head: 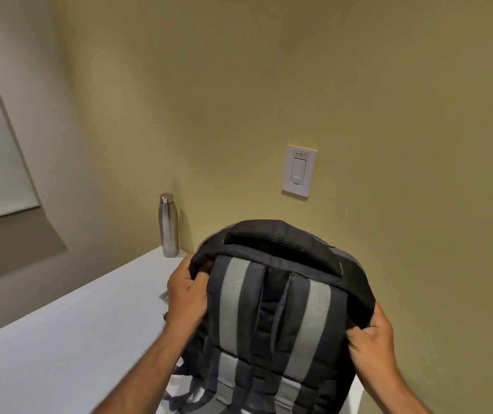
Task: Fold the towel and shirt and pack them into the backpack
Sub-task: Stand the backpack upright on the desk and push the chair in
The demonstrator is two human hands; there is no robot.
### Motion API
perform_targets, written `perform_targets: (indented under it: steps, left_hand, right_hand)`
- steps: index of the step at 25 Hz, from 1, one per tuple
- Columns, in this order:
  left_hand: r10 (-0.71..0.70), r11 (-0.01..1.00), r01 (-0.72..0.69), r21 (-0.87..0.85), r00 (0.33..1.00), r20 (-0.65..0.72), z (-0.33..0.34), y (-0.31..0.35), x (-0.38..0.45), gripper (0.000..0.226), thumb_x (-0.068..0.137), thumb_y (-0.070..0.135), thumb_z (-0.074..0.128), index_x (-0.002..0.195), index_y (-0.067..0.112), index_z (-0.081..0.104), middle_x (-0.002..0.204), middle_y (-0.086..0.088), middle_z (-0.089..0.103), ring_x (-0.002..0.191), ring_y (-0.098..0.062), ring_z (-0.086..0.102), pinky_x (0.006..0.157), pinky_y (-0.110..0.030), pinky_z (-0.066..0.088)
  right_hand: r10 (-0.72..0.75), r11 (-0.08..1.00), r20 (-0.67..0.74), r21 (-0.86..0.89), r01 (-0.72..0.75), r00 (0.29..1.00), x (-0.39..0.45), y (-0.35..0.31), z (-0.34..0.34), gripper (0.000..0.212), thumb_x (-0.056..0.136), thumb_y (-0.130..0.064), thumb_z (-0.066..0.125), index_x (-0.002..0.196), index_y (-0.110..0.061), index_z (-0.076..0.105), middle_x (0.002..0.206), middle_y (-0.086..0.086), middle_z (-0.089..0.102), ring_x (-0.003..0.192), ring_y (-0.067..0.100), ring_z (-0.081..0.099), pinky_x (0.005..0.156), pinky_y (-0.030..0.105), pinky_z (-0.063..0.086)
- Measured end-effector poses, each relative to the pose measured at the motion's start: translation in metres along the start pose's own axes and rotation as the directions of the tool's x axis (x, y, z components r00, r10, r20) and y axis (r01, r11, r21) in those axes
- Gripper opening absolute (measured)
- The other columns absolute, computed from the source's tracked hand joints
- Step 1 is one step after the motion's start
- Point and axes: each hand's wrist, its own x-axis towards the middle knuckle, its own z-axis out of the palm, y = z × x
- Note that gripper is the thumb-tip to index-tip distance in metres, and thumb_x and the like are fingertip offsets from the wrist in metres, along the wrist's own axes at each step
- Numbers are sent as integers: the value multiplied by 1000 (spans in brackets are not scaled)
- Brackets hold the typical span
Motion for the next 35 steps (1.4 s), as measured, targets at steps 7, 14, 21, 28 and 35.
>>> perform_targets:
  steps: [7, 14, 21, 28, 35]
  left_hand:
    - [13, 999, -18, 26, 980, 198, 78, 15, 31, 22, 98, 22, 56, 88, 41, 62, 90, 11, 69, 88, -9, 63, 76, -28, 52]
    - [-50, 995, 27, 101, 972, 230, 133, -3, 63, 10, 96, 41, 56, 94, 37, 66, 94, 8, 71, 92, -15, 65, 83, -36, 52]
    - [-98, 983, 47, 178, 953, 288, 161, -18, 84, 31, 92, 48, 60, 106, 20, 64, 96, 2, 70, 91, -18, 64, 71, -30, 49]
    - [17, 936, -170, 308, 896, 444, 146, -39, 82, 50, 99, 23, 56, 145, 21, 37, 135, 6, 49, 125, -17, 48, 107, -35, 38]
    - [188, 706, -417, 572, 890, 416, 104, -43, 44, 70, 100, 58, 31, 157, 19, 16, 164, -3, 20, 150, -21, 19, 122, -43, 20]
  right_hand:
    - [7, 1000, -145, -29, -11, 989, 27, -3, -46, 48, 82, 11, 67, 117, -21, 65, 112, -2, 74, 109, 22, 67, 96, 52, 51]
    - [27, 994, -180, -104, -46, 983, 70, 14, -72, 35, 77, -20, 79, 110, -27, 69, 108, -4, 75, 104, 19, 69, 97, 51, 51]
    - [110, 974, -243, -168, -154, 964, 87, 31, -83, 36, 75, -37, 79, 107, -23, 70, 99, -7, 76, 94, 13, 71, 91, 47, 56]
    - [-16, 845, -313, -513, -155, 950, 84, 24, -81, 57, 67, -62, 67, 105, -20, 64, 89, -11, 69, 83, 5, 65, 76, 31, 55]
    - [-206, 372, -83, -928, 0, 975, 66, 7, -90, 85, 85, -72, 49, 146, -13, 37, 145, 8, 49, 134, 25, 43, 109, 44, 41]
